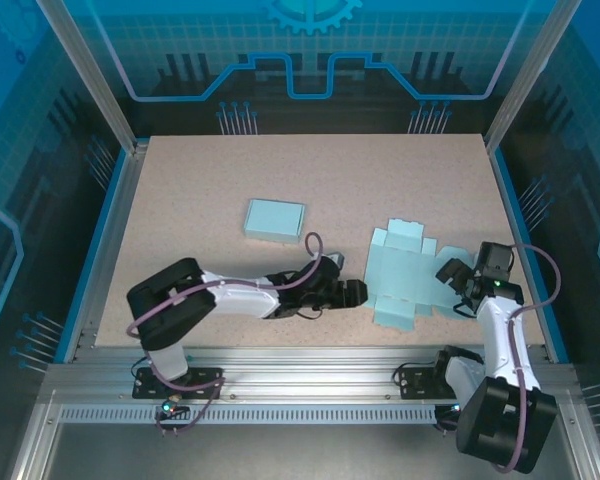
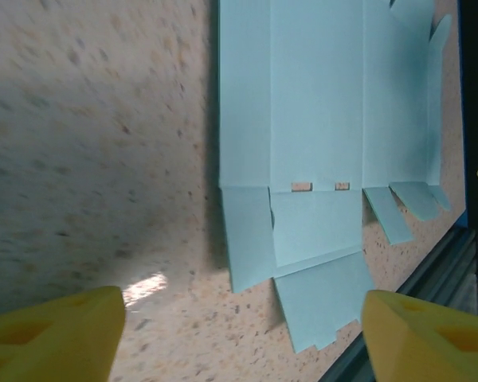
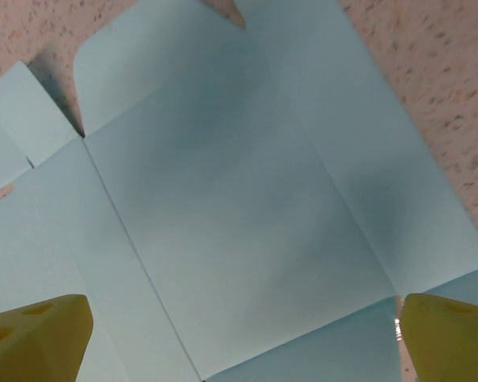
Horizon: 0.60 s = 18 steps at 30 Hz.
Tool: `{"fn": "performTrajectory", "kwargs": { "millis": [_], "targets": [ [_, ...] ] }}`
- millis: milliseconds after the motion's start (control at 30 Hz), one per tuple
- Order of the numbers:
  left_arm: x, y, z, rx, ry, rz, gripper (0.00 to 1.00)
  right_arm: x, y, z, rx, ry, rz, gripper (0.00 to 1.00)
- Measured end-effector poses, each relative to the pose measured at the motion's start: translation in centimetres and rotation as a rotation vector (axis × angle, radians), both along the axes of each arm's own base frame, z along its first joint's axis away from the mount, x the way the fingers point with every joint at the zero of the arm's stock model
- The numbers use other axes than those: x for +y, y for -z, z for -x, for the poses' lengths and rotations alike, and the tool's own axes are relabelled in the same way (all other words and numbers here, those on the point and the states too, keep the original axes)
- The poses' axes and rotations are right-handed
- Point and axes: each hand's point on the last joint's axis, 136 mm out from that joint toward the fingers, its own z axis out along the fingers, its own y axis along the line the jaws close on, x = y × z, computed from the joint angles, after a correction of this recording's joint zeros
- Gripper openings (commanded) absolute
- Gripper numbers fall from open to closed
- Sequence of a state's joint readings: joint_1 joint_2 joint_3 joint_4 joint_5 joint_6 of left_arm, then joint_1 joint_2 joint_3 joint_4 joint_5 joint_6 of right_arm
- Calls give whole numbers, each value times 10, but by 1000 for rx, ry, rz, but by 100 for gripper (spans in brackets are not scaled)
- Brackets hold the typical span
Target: Fold the paper box
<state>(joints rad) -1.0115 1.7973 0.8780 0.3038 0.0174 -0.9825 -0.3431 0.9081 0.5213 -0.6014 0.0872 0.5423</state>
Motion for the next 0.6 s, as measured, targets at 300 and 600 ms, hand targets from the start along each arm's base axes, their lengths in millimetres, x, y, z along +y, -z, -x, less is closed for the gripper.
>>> {"fn": "performTrajectory", "kwargs": {
  "millis": [300, 600],
  "targets": [
    [-32, 13, 5, 116, -38, 62, 62, 8, -18, -12, -110, -35, -22, 100],
    [-46, 18, -3, 181, -99, 113, 42, 12, -25, -15, -150, -50, -31, 100]
  ]
}}
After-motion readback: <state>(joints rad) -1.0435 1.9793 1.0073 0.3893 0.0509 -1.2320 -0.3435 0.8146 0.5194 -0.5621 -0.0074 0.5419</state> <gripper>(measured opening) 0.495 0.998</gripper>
